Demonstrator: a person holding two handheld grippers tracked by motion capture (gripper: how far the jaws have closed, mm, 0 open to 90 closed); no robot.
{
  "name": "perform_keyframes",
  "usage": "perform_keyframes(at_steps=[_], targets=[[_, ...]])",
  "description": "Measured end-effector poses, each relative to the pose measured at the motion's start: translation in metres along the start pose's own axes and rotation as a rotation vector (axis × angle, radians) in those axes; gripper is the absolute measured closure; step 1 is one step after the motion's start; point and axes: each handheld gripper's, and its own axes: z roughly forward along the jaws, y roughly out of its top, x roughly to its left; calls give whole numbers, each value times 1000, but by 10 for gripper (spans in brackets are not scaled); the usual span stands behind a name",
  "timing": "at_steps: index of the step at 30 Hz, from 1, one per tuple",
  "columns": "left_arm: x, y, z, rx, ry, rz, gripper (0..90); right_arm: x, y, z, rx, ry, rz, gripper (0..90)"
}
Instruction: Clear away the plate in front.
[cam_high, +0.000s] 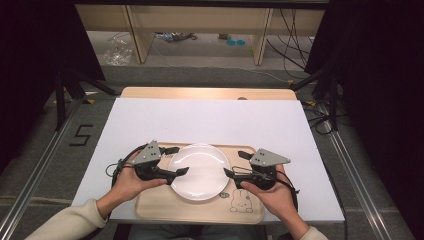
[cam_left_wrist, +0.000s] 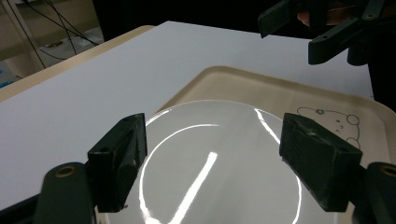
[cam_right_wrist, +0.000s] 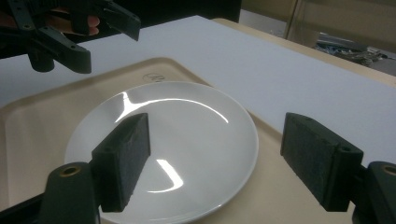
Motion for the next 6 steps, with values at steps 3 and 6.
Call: perform_keyframes(at_steps=[3,6], targets=[[1,1,0,7,4,25,224,0,-1,1,-15,8,5,253],[1,1,-1,0,8,32,221,0,0,1,-15,7,4,253]])
